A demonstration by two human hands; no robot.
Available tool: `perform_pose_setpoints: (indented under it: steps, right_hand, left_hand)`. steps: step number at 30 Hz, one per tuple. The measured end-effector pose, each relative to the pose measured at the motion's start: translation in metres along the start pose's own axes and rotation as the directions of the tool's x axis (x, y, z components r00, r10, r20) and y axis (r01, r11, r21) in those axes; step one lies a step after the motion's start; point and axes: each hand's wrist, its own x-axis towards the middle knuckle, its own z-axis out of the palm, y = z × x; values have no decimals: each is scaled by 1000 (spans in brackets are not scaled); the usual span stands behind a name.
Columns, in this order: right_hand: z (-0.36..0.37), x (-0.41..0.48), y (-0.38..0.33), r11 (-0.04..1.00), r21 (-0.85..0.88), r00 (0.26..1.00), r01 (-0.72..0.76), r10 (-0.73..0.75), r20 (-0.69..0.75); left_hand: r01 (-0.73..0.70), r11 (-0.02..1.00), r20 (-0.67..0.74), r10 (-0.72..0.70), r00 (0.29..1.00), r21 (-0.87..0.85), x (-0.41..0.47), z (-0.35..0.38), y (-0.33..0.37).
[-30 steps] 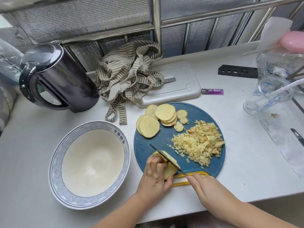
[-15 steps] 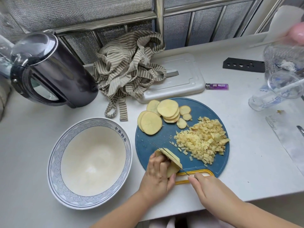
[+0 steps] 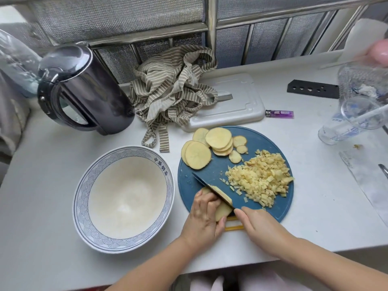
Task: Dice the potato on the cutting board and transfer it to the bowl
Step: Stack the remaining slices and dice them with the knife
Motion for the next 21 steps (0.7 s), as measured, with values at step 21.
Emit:
perform_pose_setpoints:
  steps: [21]
  right_hand:
    - [-13, -38, -6, 991, 132, 1000, 1, 3, -29]
  left_hand:
    - [-152, 988, 142, 151, 978, 0, 5, -41, -8]
